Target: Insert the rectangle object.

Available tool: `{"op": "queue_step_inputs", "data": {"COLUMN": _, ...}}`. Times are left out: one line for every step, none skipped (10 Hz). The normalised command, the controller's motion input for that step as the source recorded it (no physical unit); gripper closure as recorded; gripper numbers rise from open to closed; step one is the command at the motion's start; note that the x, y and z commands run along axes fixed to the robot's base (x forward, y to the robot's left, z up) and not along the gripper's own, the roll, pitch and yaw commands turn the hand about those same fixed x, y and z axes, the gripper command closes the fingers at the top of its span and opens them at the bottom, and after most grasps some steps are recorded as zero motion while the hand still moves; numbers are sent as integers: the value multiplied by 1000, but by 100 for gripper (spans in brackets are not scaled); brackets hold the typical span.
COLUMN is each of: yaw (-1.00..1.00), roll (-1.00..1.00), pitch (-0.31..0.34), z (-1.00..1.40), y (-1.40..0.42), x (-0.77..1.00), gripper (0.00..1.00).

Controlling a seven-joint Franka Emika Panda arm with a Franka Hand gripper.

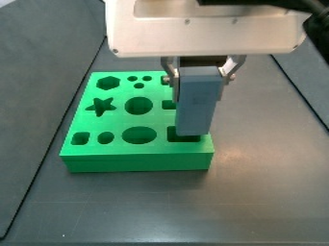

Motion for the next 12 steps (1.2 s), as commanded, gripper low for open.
{"op": "queue_step_inputs", "data": {"yaw": 0, "roll": 0, "pitch": 0, "z": -114, "y": 0, "x": -83, "gripper": 100}}
{"op": "queue_step_inputs", "data": {"yaw": 0, "roll": -29, "pitch": 0, "z": -183, "y": 0, "x": -91, "gripper": 100}}
{"op": "queue_step_inputs", "data": {"yaw": 0, "roll": -13, "pitch": 0, "z": -189, "y": 0, "x": -83, "gripper": 100}}
{"op": "queue_step_inputs", "data": {"yaw": 0, "roll": -101, "pitch": -27, "z": -17, "y": 0, "x": -46, "gripper": 100}}
{"op": "queue_step_inputs", "data": {"yaw": 0, "roll": -139, "pitch": -59, "z": 0, "y": -29, "x": -11, "gripper": 100}}
{"op": "queue_step_inputs", "data": {"yaw": 0, "roll": -169, "pitch": -84, "z": 0, "y": -34, "x": 0, "gripper": 100}}
{"op": "queue_step_inputs", "data": {"yaw": 0, "roll": -233, "pitch": -130, "z": -80, "y": 0, "x": -97, "gripper": 100}}
{"op": "queue_step_inputs", "data": {"yaw": 0, "roll": -261, "pitch": -147, "z": -131, "y": 0, "x": -183, "gripper": 100}}
{"op": "queue_step_inputs", "data": {"yaw": 0, "roll": -254, "pitch": -139, "z": -197, "y": 0, "x": -180, "gripper": 100}}
{"op": "queue_step_inputs", "data": {"yaw": 0, "roll": -231, "pitch": -137, "z": -277, "y": 0, "x": -166, "gripper": 100}}
{"op": "queue_step_inputs", "data": {"yaw": 0, "roll": -36, "pitch": -43, "z": -457, "y": 0, "x": 0, "gripper": 100}}
{"op": "queue_step_inputs", "data": {"yaw": 0, "roll": 21, "pitch": 0, "z": -543, "y": 0, "x": 94, "gripper": 100}}
